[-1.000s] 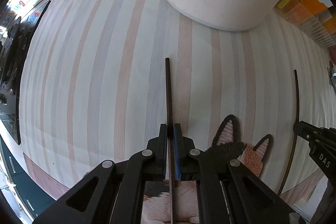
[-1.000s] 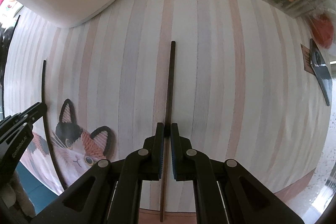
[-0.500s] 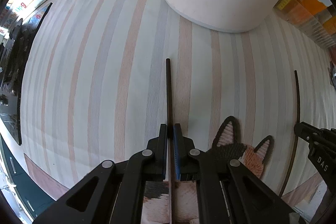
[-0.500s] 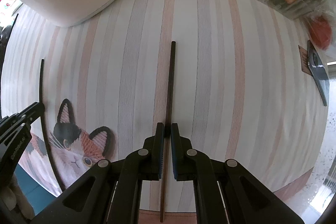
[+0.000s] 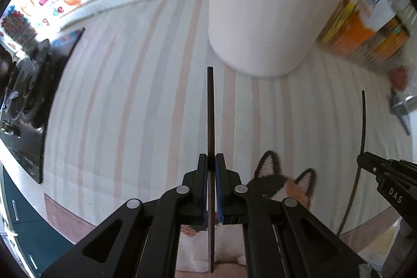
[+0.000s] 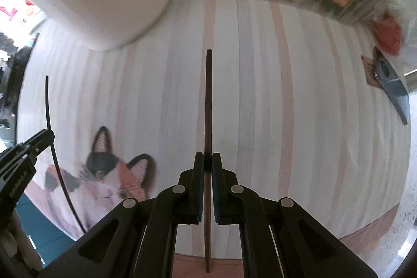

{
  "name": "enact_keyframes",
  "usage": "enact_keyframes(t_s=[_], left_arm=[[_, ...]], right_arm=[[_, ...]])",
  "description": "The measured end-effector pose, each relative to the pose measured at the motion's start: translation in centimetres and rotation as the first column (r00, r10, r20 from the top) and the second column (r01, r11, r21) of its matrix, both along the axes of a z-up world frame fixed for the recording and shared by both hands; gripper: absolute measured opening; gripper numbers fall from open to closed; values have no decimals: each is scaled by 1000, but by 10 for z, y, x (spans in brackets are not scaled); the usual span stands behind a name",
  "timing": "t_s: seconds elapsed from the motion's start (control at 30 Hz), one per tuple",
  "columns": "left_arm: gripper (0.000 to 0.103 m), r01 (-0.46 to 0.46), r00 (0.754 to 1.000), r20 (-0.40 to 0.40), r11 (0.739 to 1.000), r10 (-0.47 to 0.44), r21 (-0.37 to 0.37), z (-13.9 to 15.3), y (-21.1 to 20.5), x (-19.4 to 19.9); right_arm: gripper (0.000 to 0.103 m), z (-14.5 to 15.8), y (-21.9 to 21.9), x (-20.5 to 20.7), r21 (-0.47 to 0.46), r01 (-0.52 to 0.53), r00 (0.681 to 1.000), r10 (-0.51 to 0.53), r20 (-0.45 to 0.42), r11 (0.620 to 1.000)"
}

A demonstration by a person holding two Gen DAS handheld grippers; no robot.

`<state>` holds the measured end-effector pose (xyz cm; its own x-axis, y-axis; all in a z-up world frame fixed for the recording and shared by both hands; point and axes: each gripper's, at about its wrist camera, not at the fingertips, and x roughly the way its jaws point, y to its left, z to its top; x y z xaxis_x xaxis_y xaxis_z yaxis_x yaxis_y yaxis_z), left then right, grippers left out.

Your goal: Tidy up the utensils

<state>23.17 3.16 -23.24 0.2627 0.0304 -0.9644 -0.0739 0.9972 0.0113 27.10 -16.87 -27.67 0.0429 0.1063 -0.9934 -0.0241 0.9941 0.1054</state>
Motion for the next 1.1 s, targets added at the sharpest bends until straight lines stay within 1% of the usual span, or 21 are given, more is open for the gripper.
enact_keyframes(t_s=[0.2,0.23,0.3,0.4,0.43,0.5,0.53,0.63,0.67,0.77,0.87,0.93,0.97,1.03,1.1], left_arm=[[3,-27,990,136,999,31,-31,60,7,-13],[3,-31,986,160,999,37,-38,71,9,-13],[2,-39,976,211,998,48,-45,92,11,-15],[2,-44,957,284,997,58,-57,122,15,-16],[2,-45,950,308,997,61,-59,130,15,-15],[2,-43,934,353,997,61,-61,151,15,-8],[2,-42,926,373,997,63,-64,161,16,-6],[1,-35,900,432,997,61,-68,187,23,2],[0,-31,891,450,997,59,-69,195,26,4],[0,-24,856,514,997,56,-70,227,29,7],[0,-11,831,554,998,47,-67,251,31,13],[0,-2,829,557,996,51,-88,259,36,18],[1,-1,830,555,996,52,-93,259,38,21],[5,-10,848,526,994,67,-110,250,47,26],[14,-29,878,471,991,89,-132,228,59,32]], right_arm=[[5,54,-5,-7,52,-12,993,6,114,999],[5,67,-7,-8,66,-11,989,1,148,998],[5,83,-9,-7,80,-17,983,2,185,997],[5,115,-12,-2,105,-22,964,-6,265,994],[5,128,-13,1,112,-20,954,-14,298,993],[5,145,-10,14,120,-23,939,-20,342,993],[5,158,-10,19,120,-23,925,-25,379,993],[5,187,-7,35,126,-34,896,-25,443,991],[5,193,-5,38,126,-39,891,-23,454,991],[5,222,3,53,133,-53,860,-23,510,990],[5,248,10,64,148,-71,834,-22,551,986],[5,263,15,72,159,-84,816,-24,578,984],[5,270,20,78,163,-95,817,-17,577,982],[5,275,25,84,194,-110,826,-19,563,975],[5,273,30,82,192,-112,835,-12,550,975]])
